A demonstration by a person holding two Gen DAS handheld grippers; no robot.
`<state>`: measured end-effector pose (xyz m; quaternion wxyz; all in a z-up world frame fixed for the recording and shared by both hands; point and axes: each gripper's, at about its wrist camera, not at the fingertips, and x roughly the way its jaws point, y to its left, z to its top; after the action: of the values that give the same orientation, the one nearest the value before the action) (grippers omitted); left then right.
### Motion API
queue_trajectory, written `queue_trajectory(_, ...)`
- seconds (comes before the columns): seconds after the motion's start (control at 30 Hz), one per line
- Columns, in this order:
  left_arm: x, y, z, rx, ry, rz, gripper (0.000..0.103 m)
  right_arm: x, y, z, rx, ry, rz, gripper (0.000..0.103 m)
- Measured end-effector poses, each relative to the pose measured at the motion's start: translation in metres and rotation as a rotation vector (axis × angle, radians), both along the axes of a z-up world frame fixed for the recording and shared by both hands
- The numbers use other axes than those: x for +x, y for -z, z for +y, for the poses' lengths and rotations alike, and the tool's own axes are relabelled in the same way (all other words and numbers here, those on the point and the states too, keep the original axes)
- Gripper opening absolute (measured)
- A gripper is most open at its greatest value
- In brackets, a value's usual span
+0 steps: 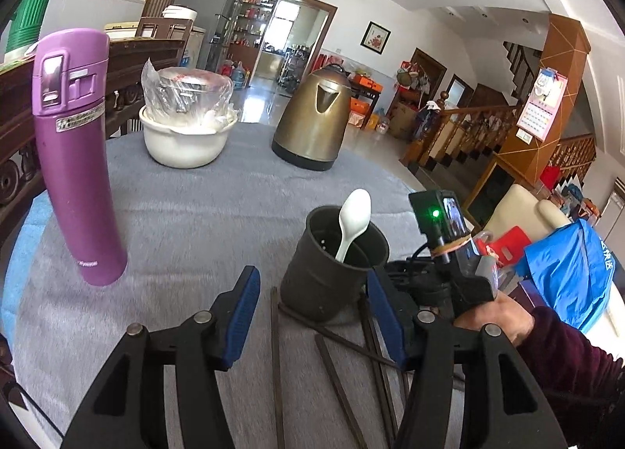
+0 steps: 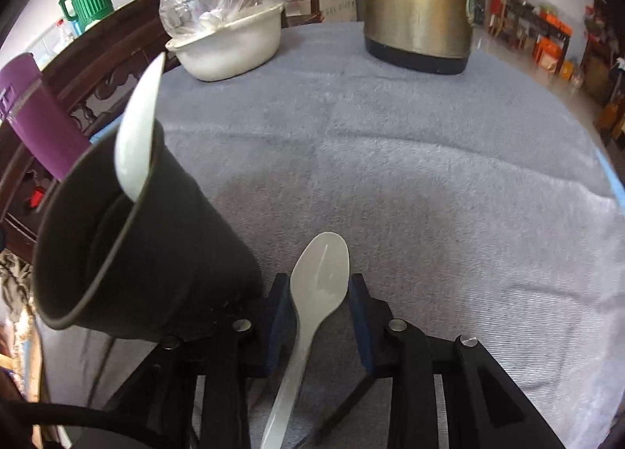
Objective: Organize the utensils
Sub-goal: 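Lift the second white spoon with the right gripper and place it into the cup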
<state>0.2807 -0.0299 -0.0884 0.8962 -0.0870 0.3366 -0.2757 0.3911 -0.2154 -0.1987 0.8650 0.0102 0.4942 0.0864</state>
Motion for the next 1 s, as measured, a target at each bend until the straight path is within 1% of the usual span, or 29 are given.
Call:
queue_trajectory(0.1,-0.007,-0.002,0.005,0.011,-0.012,0.005,0.058,-0.008,-0.006,-0.012,0.066,0.042,-0.032,0.032)
queue_trajectory(0.17,-0.012,-0.003,0.011,0.02,-0.021,0.007,0.058,-0.018,-0.021,-0.023,0.108,0.086,-0.102,0.032)
queue_trajectory(0.23,-0.018,-0.003,0.015,0.032,-0.03,0.006,0.058,-0.029,-0.04,-0.032,0.166,0.119,-0.182,0.032)
queue_trajectory(0.33,-0.024,-0.001,0.018,0.044,-0.036,0.019,0.058,-0.053,-0.077,-0.043,0.291,0.158,-0.361,0.032)
queue_trajectory(0.4,-0.029,0.0,0.018,0.058,-0.038,0.025,0.058,-0.061,-0.097,-0.042,0.358,0.167,-0.463,0.032)
queue_trajectory(0.53,-0.036,0.002,0.019,0.075,-0.042,0.033,0.059,-0.069,-0.122,-0.027,0.423,0.171,-0.617,0.032)
queue_trajectory(0.57,-0.037,0.002,0.02,0.084,-0.049,0.037,0.061,-0.068,-0.126,-0.02,0.426,0.178,-0.655,0.033)
queue_trajectory(0.63,-0.037,0.004,0.02,0.112,-0.062,0.05,0.063,-0.063,-0.127,-0.006,0.398,0.187,-0.695,0.033)
queue_trajectory(0.7,-0.038,0.007,0.021,0.133,-0.069,0.056,0.064,-0.054,-0.126,0.014,0.314,0.202,-0.733,0.033)
queue_trajectory(0.8,-0.04,0.01,0.026,0.149,-0.074,0.072,0.064,-0.042,-0.117,0.032,0.247,0.229,-0.734,0.033)
queue_trajectory(0.83,-0.041,0.011,0.029,0.152,-0.076,0.075,0.064,-0.039,-0.114,0.04,0.203,0.24,-0.738,0.033)
queue_trajectory(0.9,-0.042,0.014,0.036,0.14,-0.08,0.09,0.065,-0.04,-0.112,0.052,0.131,0.235,-0.759,0.033)
queue_trajectory(0.97,-0.042,0.02,0.046,0.116,-0.095,0.125,0.065,-0.039,-0.109,0.066,0.047,0.219,-0.778,0.033)
queue_trajectory(1.0,-0.042,0.022,0.05,0.112,-0.104,0.137,0.065,-0.037,-0.107,0.068,0.028,0.209,-0.778,0.033)
